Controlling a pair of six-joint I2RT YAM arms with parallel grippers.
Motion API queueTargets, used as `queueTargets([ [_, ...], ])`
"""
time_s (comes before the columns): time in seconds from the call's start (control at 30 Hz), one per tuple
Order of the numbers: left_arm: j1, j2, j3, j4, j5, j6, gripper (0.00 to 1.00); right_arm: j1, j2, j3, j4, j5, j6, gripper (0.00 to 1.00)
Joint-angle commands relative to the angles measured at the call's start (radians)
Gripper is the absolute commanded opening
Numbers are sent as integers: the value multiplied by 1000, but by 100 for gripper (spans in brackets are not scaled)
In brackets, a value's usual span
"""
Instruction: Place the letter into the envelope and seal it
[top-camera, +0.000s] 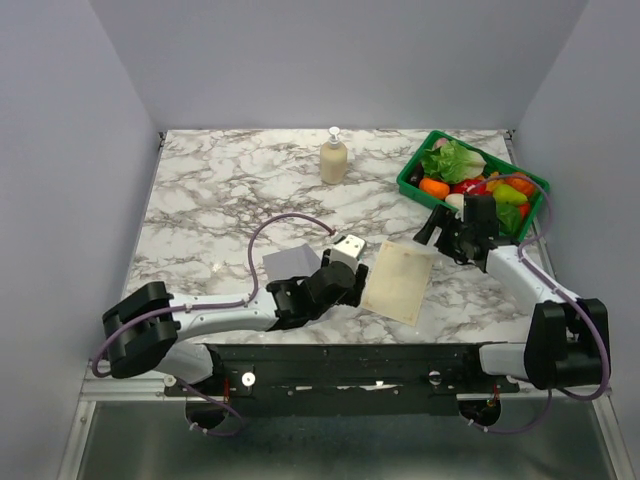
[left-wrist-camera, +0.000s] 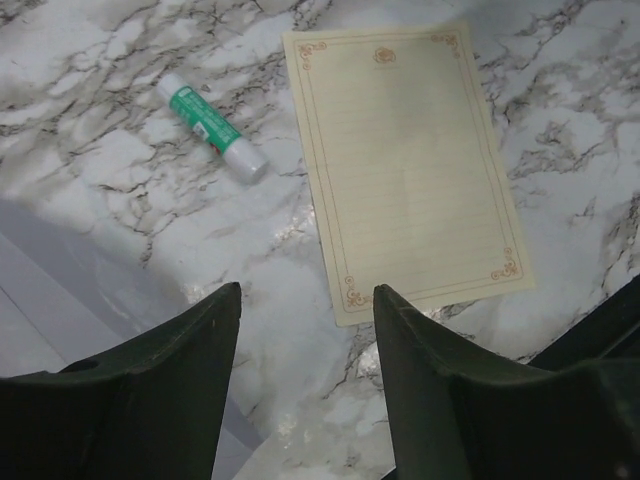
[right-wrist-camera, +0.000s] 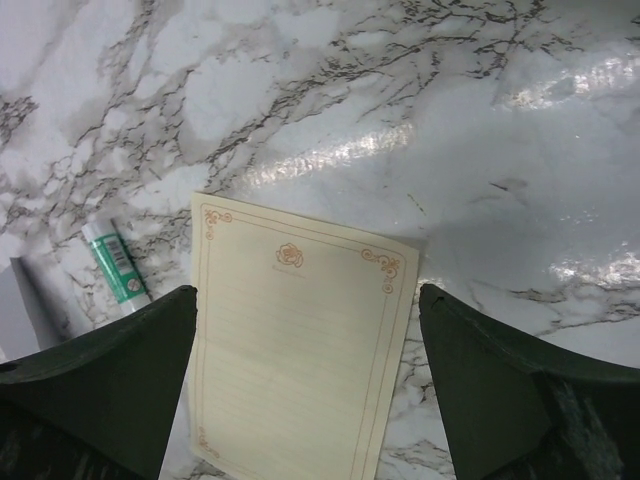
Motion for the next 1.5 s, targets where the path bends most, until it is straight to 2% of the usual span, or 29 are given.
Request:
queueTargets([
  [0.0, -32, 81, 26, 63, 64, -58, 56, -20, 42, 7, -67, 87, 4, 96],
  [0.13, -72, 157, 39, 76, 76, -76, 38, -40, 68, 32, -86, 73, -40, 96],
  [0.17, -76, 185, 40, 86, 78, -86, 30, -45, 78, 37, -89, 64, -51, 96],
  [0.27, -88, 237, 45, 109, 90, -99, 15, -51, 113, 52, -95, 30, -88, 96],
  [0.33, -93, 260, 48, 117, 94, -104, 11, -51, 133, 58, -98, 3, -109, 97],
  [0.67, -95, 386, 91, 145, 88, -127, 6, -51, 220, 95, -109, -52, -129, 97],
  [0.93, -95, 395, 62, 143, 87, -139, 3, -50, 275, 126, -136, -83, -162, 96],
  [1.03, -95, 389, 48, 146, 90, -141, 1, -51, 289, 133, -149, -89, -179, 93],
  [1.17, -96, 383, 43, 142, 94, -132, 0, -51, 306, 139, -149, -147, -194, 73],
  [1.47, -95, 380, 46, 140, 99, -121, 0, -51, 334, 136, -140, -236, -208, 77],
])
